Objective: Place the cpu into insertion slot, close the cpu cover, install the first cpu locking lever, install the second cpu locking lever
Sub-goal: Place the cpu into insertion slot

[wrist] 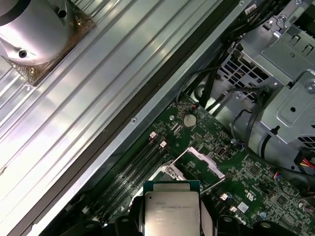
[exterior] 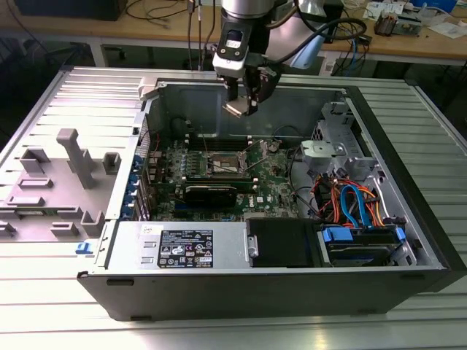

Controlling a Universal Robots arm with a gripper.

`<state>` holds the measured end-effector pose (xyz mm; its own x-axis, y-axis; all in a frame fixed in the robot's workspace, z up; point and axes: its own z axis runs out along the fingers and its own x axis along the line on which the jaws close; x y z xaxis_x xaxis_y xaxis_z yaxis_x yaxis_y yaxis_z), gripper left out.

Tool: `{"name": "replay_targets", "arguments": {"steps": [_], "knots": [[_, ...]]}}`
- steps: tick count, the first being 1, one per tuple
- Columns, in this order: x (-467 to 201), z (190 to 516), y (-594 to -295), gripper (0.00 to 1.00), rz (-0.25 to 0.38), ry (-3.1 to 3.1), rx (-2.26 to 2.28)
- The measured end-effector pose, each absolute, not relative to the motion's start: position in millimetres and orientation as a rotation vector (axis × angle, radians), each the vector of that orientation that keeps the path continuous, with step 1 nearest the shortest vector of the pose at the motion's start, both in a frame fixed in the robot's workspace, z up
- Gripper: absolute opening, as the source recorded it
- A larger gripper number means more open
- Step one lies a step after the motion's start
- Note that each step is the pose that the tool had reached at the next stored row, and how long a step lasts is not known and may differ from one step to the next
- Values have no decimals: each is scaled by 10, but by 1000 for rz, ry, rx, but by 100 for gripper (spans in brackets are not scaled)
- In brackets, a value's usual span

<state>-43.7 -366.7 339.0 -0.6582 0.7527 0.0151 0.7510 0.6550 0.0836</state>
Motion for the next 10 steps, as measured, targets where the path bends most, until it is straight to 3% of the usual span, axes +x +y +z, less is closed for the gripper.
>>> {"name": "replay_targets", "arguments": {"steps": [10], "knots": [[-502,3370,-3666,54,128,2802,1362]]}}
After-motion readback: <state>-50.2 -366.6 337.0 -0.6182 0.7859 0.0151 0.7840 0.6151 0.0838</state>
